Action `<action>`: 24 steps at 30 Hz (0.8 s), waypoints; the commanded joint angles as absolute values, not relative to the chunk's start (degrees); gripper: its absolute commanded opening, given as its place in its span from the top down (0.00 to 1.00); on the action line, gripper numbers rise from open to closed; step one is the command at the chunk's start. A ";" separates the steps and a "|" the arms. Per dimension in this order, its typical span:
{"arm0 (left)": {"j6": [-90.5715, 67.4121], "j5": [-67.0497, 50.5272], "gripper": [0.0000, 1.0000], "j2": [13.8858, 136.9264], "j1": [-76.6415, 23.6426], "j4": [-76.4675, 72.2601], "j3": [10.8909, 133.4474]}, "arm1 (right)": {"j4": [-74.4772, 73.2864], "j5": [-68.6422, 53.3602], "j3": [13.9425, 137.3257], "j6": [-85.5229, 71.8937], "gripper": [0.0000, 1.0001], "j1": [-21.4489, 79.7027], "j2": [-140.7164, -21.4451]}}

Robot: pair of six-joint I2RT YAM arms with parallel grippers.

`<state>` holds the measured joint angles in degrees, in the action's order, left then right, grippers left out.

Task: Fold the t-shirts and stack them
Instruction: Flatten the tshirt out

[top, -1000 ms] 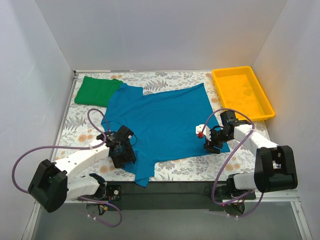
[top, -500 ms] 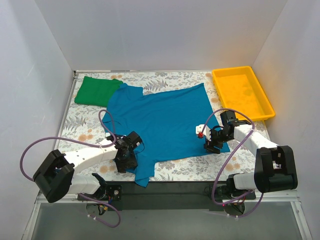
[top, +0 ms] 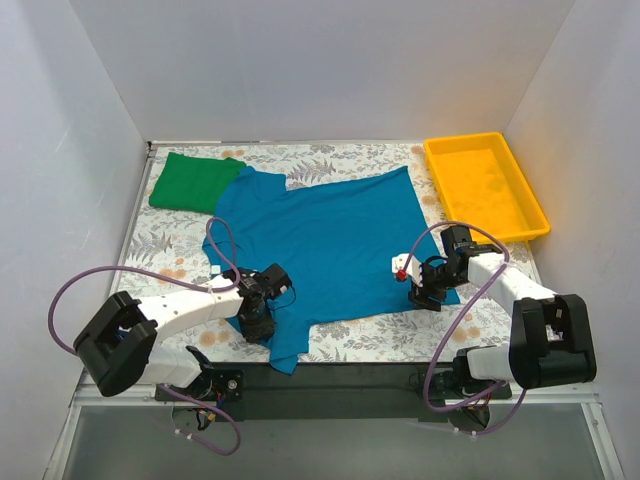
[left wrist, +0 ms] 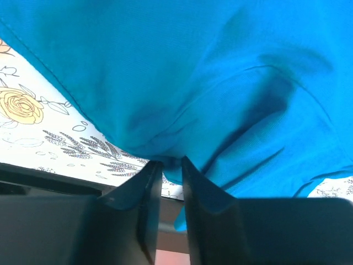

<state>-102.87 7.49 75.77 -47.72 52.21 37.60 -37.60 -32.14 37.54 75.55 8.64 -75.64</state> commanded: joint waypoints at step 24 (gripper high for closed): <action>-104.94 2.99 1.00 68.91 -52.12 55.81 36.39 | -38.94 -33.05 37.44 87.71 0.36 9.14 -73.73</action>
